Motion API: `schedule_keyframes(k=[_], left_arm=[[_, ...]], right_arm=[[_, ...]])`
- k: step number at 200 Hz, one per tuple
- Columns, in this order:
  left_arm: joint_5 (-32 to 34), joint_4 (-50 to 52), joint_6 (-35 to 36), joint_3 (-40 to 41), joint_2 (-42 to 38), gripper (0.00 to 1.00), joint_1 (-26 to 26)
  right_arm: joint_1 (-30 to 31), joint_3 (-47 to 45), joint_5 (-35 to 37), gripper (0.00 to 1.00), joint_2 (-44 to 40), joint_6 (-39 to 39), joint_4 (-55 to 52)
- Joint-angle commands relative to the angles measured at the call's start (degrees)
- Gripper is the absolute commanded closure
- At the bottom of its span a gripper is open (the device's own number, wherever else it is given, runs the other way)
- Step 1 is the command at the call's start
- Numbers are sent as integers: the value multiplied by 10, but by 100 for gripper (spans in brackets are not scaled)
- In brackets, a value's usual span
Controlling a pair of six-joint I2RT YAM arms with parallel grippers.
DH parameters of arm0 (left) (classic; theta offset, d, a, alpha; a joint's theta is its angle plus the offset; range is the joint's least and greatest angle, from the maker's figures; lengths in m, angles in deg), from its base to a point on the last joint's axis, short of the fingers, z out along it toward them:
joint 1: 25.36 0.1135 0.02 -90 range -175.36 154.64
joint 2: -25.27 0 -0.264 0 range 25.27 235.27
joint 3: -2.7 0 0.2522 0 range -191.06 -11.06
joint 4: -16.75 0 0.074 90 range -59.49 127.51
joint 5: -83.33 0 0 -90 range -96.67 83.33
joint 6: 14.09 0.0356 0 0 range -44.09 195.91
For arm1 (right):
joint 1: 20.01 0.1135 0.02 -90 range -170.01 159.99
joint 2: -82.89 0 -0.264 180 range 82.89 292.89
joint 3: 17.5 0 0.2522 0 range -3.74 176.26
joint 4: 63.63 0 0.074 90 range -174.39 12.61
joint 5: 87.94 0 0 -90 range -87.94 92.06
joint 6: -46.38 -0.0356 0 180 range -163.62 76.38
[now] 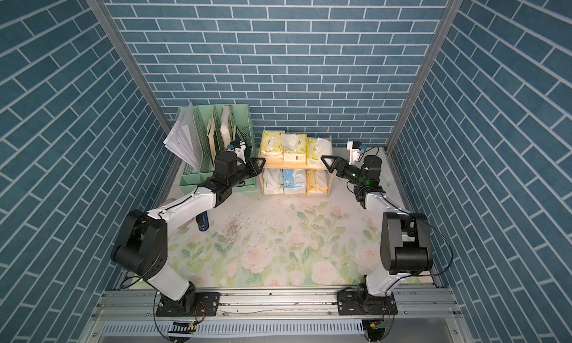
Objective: Remove the tissue boxes from the shelf
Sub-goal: Move the shelf to the center of the board.
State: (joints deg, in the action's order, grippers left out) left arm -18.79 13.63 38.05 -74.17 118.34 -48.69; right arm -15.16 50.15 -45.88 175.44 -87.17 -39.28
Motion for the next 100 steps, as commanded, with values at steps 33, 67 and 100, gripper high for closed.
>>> schedule_keyframes(k=[33, 67, 100], left_arm=[[-4, 47, 25, 30, -50, 44, 13], [21, 87, 49, 38, -99, 33, 16], [38, 134, 71, 23, -147, 23, 26]], right_arm=[[26, -7, 25, 8, -54, 95, -63], [7, -17, 66, 7, -106, 146, -148], [-27, -38, 104, 6, -166, 180, -216]])
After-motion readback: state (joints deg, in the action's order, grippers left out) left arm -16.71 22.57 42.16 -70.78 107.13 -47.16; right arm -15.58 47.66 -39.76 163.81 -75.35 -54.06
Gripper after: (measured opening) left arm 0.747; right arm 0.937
